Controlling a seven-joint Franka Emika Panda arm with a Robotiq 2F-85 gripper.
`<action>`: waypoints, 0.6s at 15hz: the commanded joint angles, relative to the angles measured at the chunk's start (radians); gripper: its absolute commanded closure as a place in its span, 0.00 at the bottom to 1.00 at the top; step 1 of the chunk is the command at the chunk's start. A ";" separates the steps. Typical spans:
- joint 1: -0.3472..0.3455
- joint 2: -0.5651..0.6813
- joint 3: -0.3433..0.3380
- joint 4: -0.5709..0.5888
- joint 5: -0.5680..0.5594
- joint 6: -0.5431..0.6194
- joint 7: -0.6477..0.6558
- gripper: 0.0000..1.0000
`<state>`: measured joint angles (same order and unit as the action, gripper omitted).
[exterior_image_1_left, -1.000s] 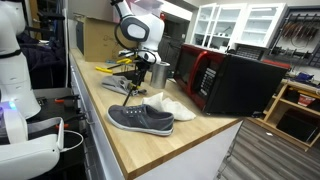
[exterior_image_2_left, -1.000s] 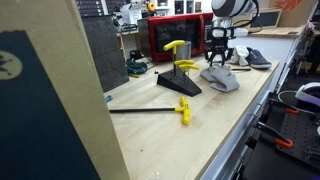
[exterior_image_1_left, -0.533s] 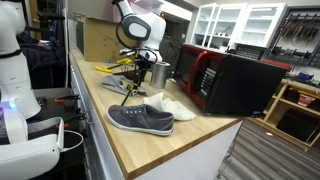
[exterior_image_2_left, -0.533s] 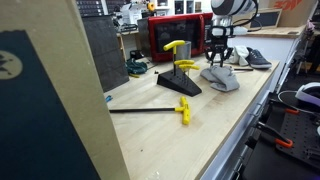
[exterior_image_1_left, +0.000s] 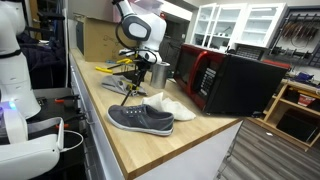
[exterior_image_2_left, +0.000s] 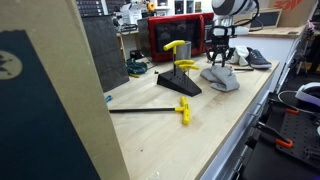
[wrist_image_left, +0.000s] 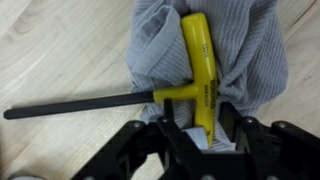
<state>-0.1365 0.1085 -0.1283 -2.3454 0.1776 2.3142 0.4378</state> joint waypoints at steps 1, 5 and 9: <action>-0.006 -0.034 -0.014 -0.012 0.024 -0.036 -0.037 0.64; -0.010 -0.041 -0.016 -0.013 0.030 -0.039 -0.041 0.53; -0.018 -0.042 -0.019 -0.020 0.029 -0.052 -0.053 0.35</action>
<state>-0.1505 0.0973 -0.1350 -2.3467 0.1780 2.2967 0.4321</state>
